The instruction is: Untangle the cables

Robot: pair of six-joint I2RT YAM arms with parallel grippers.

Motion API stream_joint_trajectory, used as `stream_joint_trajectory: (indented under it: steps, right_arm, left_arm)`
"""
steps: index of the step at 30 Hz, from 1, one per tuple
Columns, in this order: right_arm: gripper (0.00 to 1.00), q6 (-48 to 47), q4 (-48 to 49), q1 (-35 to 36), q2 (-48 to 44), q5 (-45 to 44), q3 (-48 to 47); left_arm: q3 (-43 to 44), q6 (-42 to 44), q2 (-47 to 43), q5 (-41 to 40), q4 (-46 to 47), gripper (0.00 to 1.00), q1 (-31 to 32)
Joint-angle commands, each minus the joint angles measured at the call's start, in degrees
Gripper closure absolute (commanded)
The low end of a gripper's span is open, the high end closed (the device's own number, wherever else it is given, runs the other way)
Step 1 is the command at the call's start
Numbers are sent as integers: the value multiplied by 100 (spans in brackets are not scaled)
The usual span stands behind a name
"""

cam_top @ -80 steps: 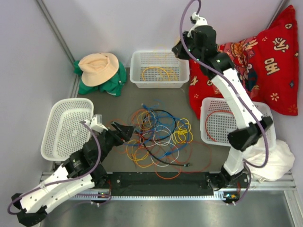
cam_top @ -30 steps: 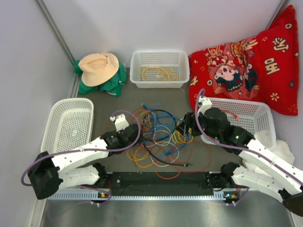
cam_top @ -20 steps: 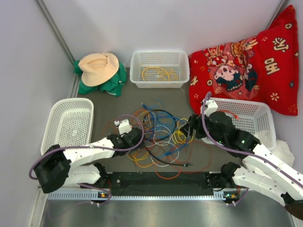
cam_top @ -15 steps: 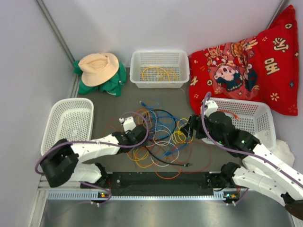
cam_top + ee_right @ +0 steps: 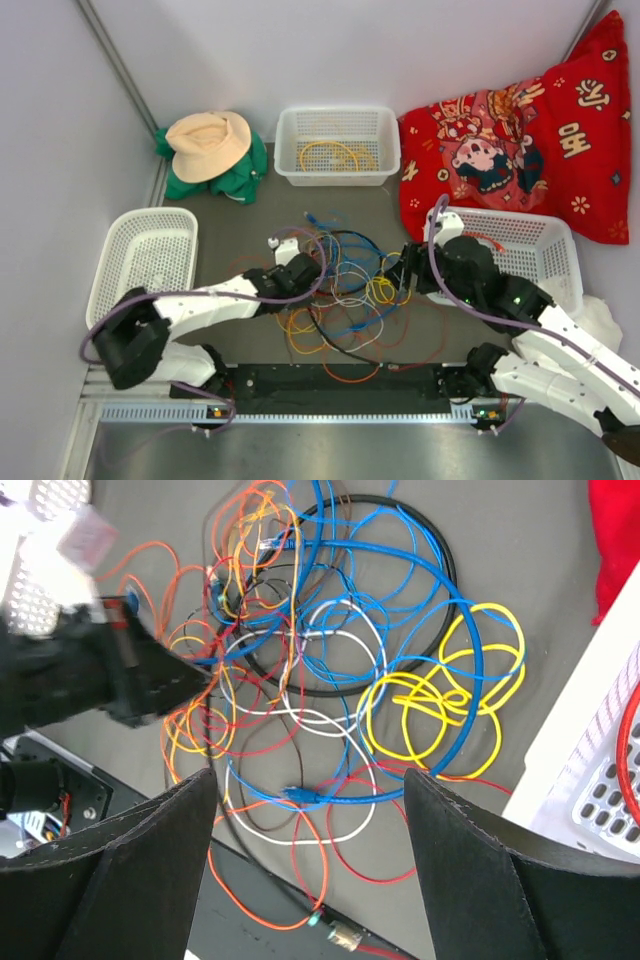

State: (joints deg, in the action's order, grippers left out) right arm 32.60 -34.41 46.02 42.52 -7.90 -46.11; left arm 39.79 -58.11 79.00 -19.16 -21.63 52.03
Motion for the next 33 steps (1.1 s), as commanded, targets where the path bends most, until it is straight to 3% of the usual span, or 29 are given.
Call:
stream_joint_trajectory:
  steps: [1,4,8,15,24,33]
  right_arm:
    - [26,-87,-4,65,-218,-89,-372]
    - [26,-140,40,65,-323,16,-469]
    - [26,-193,206,65,-420,253,-627]
    - [28,9,1374,65,-430,1526,-680]
    - [38,203,2386,188,659,2222,-742]
    - [39,-183,1851,241,863,1038,-628]
  left_arm:
    - [441,729,-1549,52,-88,100,0]
    - [565,1160,-2552,149,395,100,0]
    - [853,1494,-3259,298,704,100,0]
    - [1180,1794,-3163,676,615,100,0]
    - [1031,1706,-2671,1001,1020,100,0]
    - [1048,1776,-2574,1186,1091,100,0]
